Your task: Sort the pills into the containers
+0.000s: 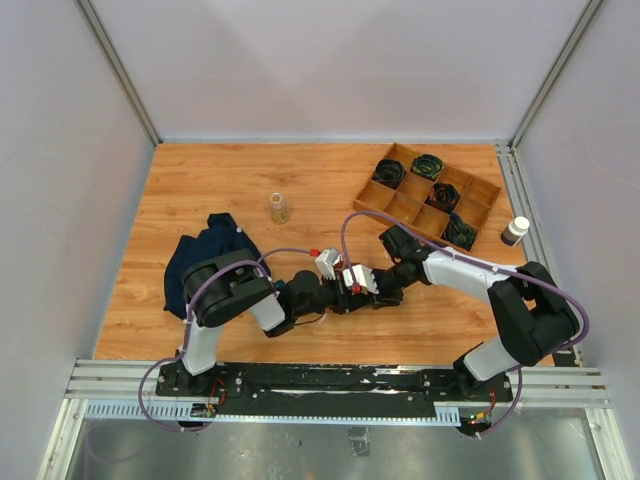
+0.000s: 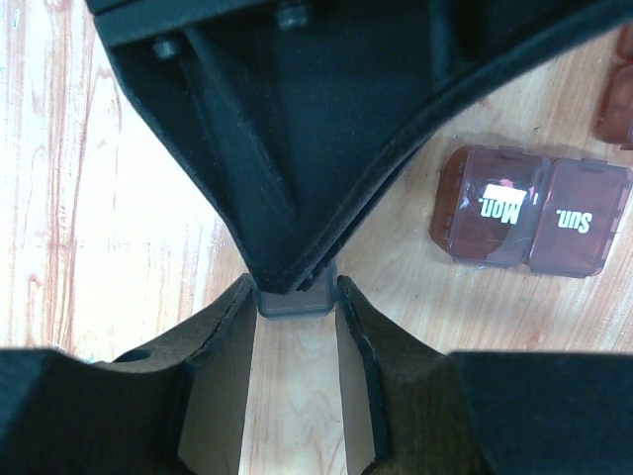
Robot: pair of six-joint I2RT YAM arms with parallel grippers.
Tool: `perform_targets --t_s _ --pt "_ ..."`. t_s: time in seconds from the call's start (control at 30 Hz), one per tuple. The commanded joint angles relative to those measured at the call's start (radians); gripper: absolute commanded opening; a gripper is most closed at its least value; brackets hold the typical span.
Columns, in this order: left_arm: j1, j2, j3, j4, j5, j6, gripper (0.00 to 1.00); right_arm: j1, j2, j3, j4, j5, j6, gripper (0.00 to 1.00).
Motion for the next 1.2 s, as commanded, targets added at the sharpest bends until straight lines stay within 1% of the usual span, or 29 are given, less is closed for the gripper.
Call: perform_targets --t_s 0.0,0.13,0.27,0.47,0.6,0.7,0.83,0.9,0.97,1.07,1.17 --pt "0.032 0.095 -0.069 -0.025 0.011 -0.028 0.00 0.016 0.018 0.013 -0.032 0.026 0.011 0.22" --pt "0.033 -0.050 -0.059 -0.101 0.013 0.036 0.00 0.015 0.019 0.017 -0.034 0.028 0.015 0.22" --pt "0.033 -0.183 -0.062 -0.122 0.026 0.060 0.00 0.015 0.024 0.018 -0.033 0.032 0.016 0.22" --pt "0.032 -0.243 -0.044 -0.122 0.077 0.054 0.00 0.015 0.027 0.018 -0.033 0.037 0.015 0.22" --pt "0.031 -0.213 -0.039 -0.130 0.077 0.055 0.00 0.016 0.027 0.018 -0.034 0.038 0.017 0.22" --pt "0.032 -0.123 -0.038 -0.158 0.055 0.045 0.00 0.016 0.027 0.018 -0.034 0.041 0.018 0.22" --pt "0.039 0.051 -0.061 -0.078 0.057 0.007 0.00 0.016 0.028 0.019 -0.037 0.042 0.018 0.21" --pt "0.043 0.086 -0.073 -0.029 0.069 -0.004 0.00 0.016 0.030 0.020 -0.039 0.042 0.017 0.21" --pt "0.044 0.049 -0.084 -0.021 0.071 0.008 0.00 0.016 0.030 0.020 -0.040 0.043 0.017 0.21" --pt "0.043 -0.105 -0.110 -0.068 0.056 0.048 0.00 0.016 0.028 0.021 -0.040 0.042 0.018 0.23" --pt "0.044 -0.236 -0.140 -0.133 0.045 0.081 0.02 0.016 0.031 0.024 -0.038 0.041 0.020 0.27"
